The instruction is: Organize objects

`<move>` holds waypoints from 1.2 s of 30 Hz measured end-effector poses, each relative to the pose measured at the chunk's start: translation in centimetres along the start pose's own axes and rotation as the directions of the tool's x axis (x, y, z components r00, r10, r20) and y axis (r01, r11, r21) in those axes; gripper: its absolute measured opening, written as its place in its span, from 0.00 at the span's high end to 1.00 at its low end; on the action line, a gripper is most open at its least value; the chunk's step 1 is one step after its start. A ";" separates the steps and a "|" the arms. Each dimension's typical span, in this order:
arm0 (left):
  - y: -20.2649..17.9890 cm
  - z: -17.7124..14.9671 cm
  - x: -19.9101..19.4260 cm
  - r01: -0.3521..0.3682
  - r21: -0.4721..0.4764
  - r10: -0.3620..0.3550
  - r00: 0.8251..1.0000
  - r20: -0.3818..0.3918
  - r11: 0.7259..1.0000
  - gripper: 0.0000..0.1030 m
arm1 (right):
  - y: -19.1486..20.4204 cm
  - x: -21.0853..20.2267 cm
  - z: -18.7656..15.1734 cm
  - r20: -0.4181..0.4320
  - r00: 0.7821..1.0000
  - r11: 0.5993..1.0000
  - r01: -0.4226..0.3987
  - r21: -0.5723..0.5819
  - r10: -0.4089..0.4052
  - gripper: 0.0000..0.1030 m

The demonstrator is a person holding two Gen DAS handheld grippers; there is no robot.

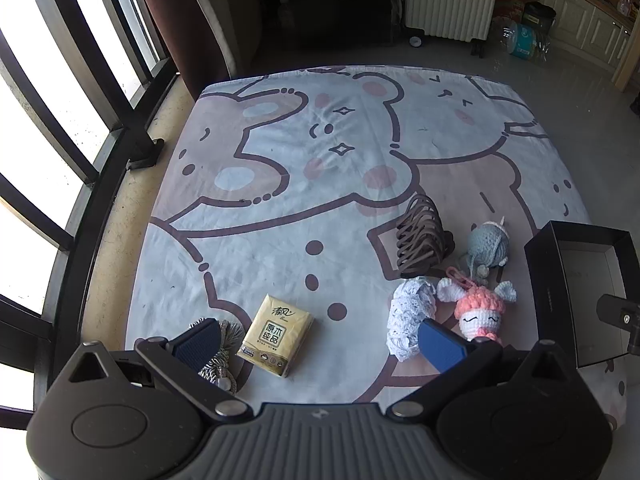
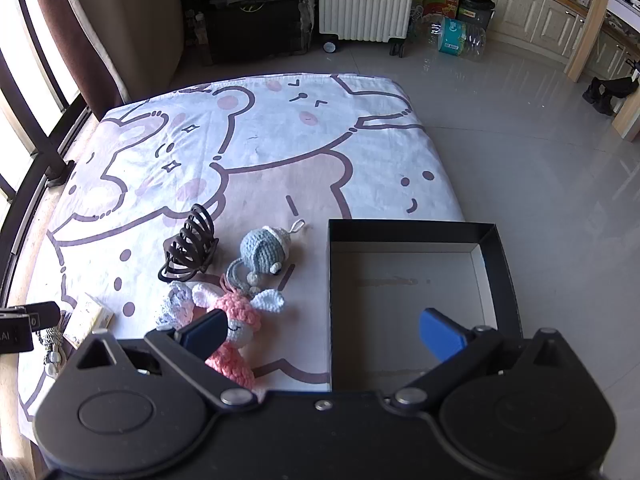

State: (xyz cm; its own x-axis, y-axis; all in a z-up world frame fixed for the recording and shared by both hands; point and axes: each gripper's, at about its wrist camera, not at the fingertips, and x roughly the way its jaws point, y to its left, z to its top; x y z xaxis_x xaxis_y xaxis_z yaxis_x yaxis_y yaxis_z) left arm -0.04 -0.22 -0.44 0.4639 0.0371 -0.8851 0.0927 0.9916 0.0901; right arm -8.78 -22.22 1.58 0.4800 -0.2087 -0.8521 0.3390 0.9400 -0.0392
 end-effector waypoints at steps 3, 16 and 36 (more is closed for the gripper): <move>0.0 0.0 0.0 0.006 0.004 -0.006 1.000 -0.001 1.000 0.00 | 0.0 0.1 0.0 -0.001 1.000 1.000 0.000 -0.001 0.000 0.00; -0.5 -0.7 0.2 0.015 0.013 -0.015 1.000 0.001 1.000 0.00 | -0.1 0.2 0.0 -0.006 1.000 1.000 -0.002 0.000 0.002 0.00; -0.2 -0.5 0.0 0.045 0.033 -0.045 0.999 -0.015 0.998 0.00 | -0.3 0.5 -0.6 -0.011 1.000 1.000 -0.003 0.002 0.003 0.00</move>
State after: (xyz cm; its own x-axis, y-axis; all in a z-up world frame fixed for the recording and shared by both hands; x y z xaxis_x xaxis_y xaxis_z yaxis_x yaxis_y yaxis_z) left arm -0.47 -0.39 -0.71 0.4464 -0.0053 -0.8948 0.1426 0.9876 0.0653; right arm -9.11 -22.46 0.83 0.4720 -0.2025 -0.8580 0.3386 0.9402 -0.0356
